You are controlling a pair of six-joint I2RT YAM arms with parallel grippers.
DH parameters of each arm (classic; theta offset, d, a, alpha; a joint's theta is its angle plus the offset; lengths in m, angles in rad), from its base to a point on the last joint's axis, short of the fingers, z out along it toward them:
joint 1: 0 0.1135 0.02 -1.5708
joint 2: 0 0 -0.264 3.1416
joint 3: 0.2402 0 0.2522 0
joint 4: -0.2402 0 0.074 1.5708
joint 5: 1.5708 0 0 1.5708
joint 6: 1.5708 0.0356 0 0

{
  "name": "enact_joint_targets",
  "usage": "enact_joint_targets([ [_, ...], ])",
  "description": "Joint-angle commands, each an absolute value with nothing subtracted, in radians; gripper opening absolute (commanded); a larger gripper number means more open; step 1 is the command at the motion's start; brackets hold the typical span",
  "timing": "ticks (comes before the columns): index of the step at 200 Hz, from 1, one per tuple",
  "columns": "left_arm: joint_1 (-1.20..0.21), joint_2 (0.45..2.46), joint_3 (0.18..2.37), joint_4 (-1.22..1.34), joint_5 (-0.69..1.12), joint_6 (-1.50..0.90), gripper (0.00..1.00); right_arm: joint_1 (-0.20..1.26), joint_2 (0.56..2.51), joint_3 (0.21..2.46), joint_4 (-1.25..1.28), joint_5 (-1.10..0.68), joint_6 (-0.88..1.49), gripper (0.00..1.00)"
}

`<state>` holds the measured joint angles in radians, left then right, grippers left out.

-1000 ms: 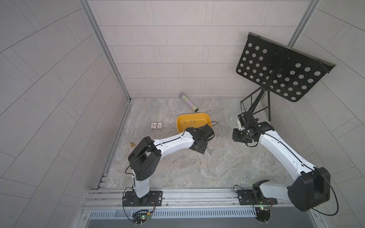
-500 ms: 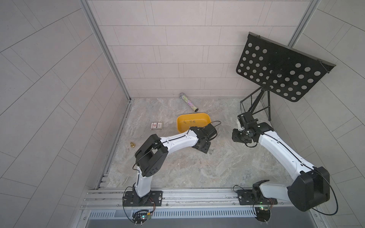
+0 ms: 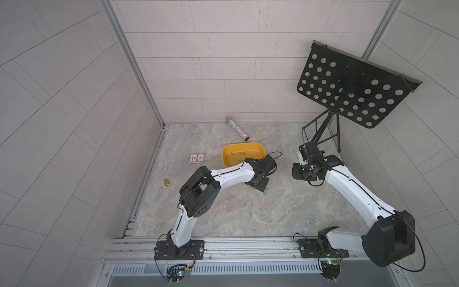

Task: Put the screws on the desktop into the storage box
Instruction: Pick up the screw from the center of the board.

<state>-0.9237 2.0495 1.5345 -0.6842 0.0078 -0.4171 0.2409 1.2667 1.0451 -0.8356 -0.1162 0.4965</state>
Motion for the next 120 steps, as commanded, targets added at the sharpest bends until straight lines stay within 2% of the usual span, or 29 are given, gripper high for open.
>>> enact_joint_targets([
  [1, -0.931, 2.07, 1.57, -0.686, 0.004, -0.401, 0.59, 0.236, 1.241, 1.04, -0.845, -0.106, 0.488, 0.36],
  [120, -0.945, 2.172, 1.662, -0.707, -0.041, -0.385, 0.51, 0.235, 1.233, 1.038, -0.845, -0.104, 0.488, 0.36],
])
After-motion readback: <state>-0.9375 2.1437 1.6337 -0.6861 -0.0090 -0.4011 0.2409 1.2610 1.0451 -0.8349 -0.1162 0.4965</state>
